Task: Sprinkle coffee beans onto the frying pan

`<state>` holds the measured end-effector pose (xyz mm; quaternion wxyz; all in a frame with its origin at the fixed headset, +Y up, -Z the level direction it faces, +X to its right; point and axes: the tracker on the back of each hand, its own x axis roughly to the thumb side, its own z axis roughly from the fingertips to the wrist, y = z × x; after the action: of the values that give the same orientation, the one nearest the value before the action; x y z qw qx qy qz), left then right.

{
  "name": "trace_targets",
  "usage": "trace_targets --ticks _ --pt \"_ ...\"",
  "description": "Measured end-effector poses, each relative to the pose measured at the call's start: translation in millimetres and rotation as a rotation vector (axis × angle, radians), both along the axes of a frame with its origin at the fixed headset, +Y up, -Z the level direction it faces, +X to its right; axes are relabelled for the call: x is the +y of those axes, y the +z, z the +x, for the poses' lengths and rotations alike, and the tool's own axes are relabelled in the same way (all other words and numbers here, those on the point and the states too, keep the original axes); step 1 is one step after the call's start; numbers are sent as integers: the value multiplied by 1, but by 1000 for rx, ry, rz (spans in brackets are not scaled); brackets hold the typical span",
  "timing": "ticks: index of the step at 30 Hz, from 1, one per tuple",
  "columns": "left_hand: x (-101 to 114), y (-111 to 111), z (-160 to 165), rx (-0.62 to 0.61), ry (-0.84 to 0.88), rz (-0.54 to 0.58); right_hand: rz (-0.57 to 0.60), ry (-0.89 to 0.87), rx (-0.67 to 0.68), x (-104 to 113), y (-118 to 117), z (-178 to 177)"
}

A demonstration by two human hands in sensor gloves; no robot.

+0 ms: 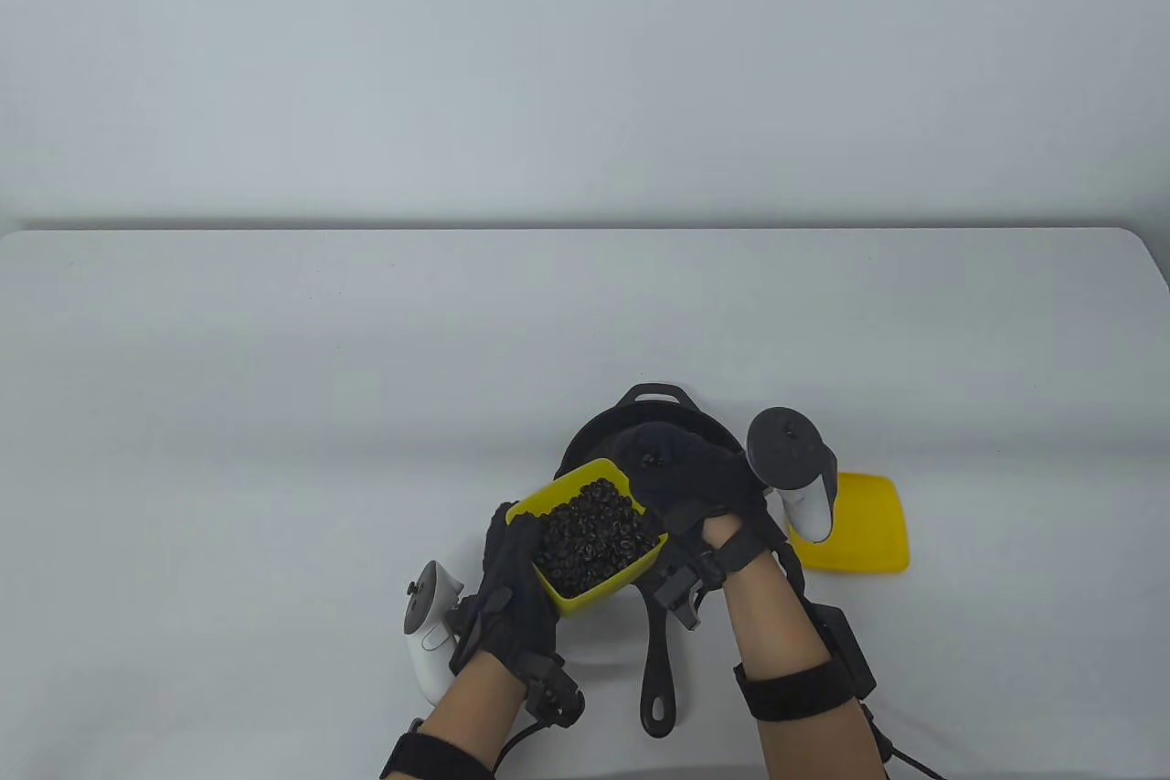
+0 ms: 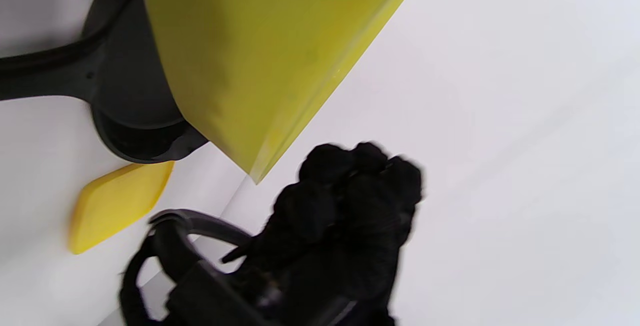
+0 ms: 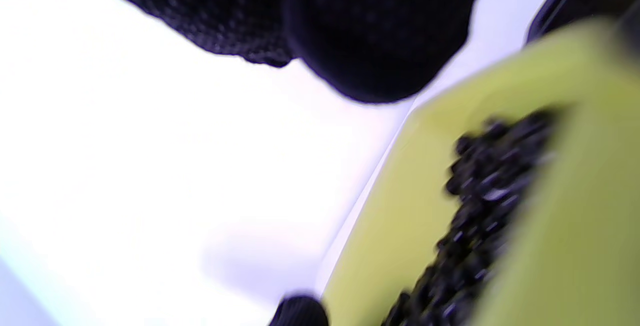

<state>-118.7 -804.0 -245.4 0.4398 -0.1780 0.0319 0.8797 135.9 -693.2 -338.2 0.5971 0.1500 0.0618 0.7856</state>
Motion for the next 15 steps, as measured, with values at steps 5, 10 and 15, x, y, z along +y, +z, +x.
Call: trace_targets --ticks 5,10,15 --pt "-1 -2 -9 49 -26 -4 -115 32 -139 -35 -9 24" --pt "0 -2 -14 65 -32 -1 -234 223 -178 -73 -13 22" --pt "0 -2 -16 65 -36 2 -264 255 -138 -83 -14 20"
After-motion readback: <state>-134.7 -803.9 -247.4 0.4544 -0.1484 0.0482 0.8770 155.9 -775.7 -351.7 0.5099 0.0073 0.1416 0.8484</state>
